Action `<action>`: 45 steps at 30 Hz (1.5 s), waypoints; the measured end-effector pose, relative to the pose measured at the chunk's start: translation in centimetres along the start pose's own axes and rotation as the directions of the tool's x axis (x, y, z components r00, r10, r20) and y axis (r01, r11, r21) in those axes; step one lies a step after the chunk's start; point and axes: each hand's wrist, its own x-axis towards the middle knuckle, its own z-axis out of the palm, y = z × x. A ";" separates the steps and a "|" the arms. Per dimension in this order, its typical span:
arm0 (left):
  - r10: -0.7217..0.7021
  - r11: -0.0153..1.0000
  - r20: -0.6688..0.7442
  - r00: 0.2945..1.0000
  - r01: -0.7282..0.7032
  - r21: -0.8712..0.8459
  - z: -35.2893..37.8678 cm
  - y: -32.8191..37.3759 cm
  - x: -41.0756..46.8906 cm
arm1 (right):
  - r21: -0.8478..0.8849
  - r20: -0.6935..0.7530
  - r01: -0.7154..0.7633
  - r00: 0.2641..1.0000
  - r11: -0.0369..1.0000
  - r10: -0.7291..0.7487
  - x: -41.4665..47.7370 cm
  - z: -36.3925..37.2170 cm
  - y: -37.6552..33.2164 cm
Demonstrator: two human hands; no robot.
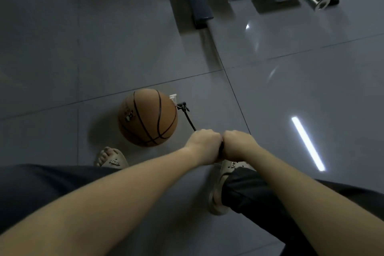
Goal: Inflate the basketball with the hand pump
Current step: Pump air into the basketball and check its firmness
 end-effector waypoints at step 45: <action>0.056 0.998 0.126 0.990 -0.053 -0.029 -5.4 0.0 -0.2 | 0.073 -0.008 -0.051 0.999 0.996 0.052 -2.2 -3.3 -0.6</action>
